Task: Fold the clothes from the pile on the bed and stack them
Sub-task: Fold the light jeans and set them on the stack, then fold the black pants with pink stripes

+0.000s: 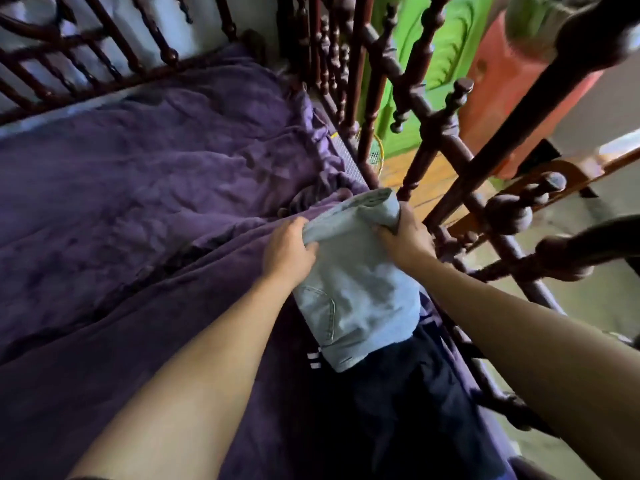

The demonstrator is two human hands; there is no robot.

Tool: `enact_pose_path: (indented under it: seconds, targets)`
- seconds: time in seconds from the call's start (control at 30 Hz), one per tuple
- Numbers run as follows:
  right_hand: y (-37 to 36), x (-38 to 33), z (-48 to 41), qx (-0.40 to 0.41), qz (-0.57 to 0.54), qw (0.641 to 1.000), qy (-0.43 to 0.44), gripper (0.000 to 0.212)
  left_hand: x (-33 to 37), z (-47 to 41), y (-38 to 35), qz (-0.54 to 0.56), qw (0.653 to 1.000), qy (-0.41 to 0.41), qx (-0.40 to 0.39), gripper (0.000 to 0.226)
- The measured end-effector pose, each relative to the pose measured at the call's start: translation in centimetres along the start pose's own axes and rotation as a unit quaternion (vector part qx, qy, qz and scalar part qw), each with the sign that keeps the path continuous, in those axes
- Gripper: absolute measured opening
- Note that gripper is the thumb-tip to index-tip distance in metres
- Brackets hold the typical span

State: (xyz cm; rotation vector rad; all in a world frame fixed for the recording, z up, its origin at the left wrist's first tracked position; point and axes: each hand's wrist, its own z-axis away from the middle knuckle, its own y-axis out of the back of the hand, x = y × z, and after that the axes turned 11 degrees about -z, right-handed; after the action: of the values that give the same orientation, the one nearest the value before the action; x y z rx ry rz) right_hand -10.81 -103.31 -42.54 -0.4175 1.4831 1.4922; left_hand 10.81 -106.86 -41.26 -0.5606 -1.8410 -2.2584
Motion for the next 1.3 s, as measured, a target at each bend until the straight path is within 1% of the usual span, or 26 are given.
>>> enact_pose_path:
  seconds: [0.07,0.1,0.17,0.23,0.3,0.37,0.4,0.47,0.57,0.67,0.8,0.9,1.0,1.13,1.3]
  targets:
    - [-1.6,1.2,-1.9,-0.011,0.019,1.0,0.0,0.047,-0.4,-0.7,-1.4,-0.064,0.998,-0.008,0.027,0.044]
    - [-2.3,1.7,-2.6,-0.025,0.027,0.999,0.003,0.054,-0.6,-0.7,-2.0,-0.094,0.995,-0.001,0.035,0.048]
    - [-3.4,2.5,-3.4,-0.061,0.068,0.996,-0.001,0.067,-1.0,0.4,-2.9,-0.135,0.99,0.037,0.036,0.049]
    - [-4.1,3.2,-3.2,-0.103,0.136,0.985,-0.02,0.071,-1.6,2.5,-3.6,-0.142,0.988,0.065,0.001,0.044]
    - [-4.4,3.8,-2.3,-0.145,0.208,0.966,-0.057,0.073,-2.4,5.1,-4.0,-0.126,0.989,0.066,-0.047,0.036]
    - [-4.1,3.8,-1.2,-0.163,0.263,0.947,-0.083,0.068,-3.3,7.7,-3.9,-0.111,0.987,0.076,-0.082,0.029]
    - [-3.9,3.6,-0.7,-0.166,0.285,0.941,-0.073,0.061,-3.8,8.9,-3.7,-0.11,0.986,0.085,-0.096,0.027]
    - [-3.7,2.6,0.5,-0.177,0.326,0.928,-0.025,0.049,-4.8,11.2,-3.0,-0.117,0.981,0.1,-0.119,0.025]
    - [-4.3,0.0,3.1,-0.218,0.347,0.911,0.053,0.043,-6.4,14.7,-0.9,-0.117,0.977,0.136,-0.12,0.024]
    - [-5.9,-3.5,6.8,-0.239,0.323,0.908,0.12,0.04,-8.2,18.6,1.9,-0.107,0.975,0.168,-0.095,0.022]
    - [-9.2,-8.5,13.1,-0.272,0.324,0.883,0.203,0.034,-11.3,25.4,6.4,-0.115,0.972,0.201,-0.043,0.021]
    - [-12.3,-11.8,19.2,-0.3,0.343,0.85,0.266,0.03,-14.5,32.3,9.5,-0.121,0.962,0.245,-0.008,0.02]
    - [-15.4,-15.2,26.3,-0.33,0.347,0.818,0.319,0.031,-18.2,40.5,12.5,-0.132,0.95,0.282,0.022,0.019]
    - [-19.0,-19.5,37.1,-0.344,0.341,0.781,0.393,0.03,-23.0,52.5,16.0,-0.13,0.934,0.329,0.061,0.016]
    - [-23.8,-24.6,50.2,-0.358,0.318,0.726,0.494,0.031,-28.2,66.3,20.4,-0.136,0.898,0.404,0.105,0.017]
